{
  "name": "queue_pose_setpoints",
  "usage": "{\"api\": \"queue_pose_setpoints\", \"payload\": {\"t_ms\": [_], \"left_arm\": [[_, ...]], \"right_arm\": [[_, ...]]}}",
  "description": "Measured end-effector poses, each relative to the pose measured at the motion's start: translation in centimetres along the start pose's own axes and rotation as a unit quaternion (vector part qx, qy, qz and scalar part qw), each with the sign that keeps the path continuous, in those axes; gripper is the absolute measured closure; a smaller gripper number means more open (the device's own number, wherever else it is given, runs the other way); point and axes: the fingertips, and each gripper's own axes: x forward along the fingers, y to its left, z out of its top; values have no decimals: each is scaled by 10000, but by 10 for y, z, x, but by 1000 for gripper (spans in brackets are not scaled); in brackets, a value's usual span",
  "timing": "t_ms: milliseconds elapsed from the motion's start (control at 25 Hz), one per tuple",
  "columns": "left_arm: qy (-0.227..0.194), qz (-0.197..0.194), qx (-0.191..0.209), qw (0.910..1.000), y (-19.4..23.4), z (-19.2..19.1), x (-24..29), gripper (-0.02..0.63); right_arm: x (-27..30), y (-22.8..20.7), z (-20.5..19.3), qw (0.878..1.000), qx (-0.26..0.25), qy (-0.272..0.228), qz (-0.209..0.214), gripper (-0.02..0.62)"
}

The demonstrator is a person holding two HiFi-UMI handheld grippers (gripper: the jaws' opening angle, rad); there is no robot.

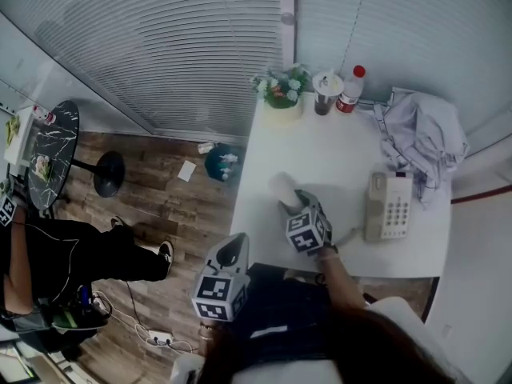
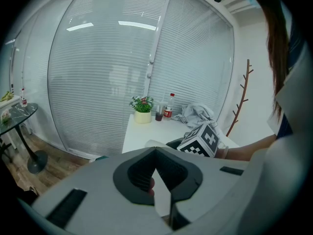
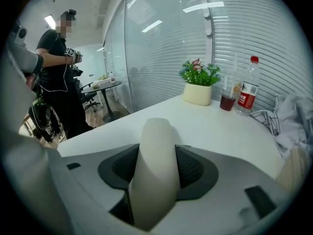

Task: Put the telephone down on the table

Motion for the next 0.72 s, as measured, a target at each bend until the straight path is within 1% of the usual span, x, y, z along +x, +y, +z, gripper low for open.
{"api": "queue_pose_setpoints", "payload": {"t_ms": [160, 320, 360, 720], "left_arm": [[-14, -21, 33, 10000, -2, 1, -1, 598], [-25, -23, 24, 10000, -4, -2, -5, 598], [-32, -23, 26, 10000, -5, -2, -6, 598], [-139, -86, 111, 9998, -17, -7, -18, 598]], "right_arm": [[0, 1, 1, 10000, -35, 27, -27, 365], [-3, 2, -5, 9999, 83, 77, 10, 355], [-4, 1, -6, 9999, 92, 86, 0, 344], [-24, -2, -7, 9995, -57, -91, -295, 344]]}}
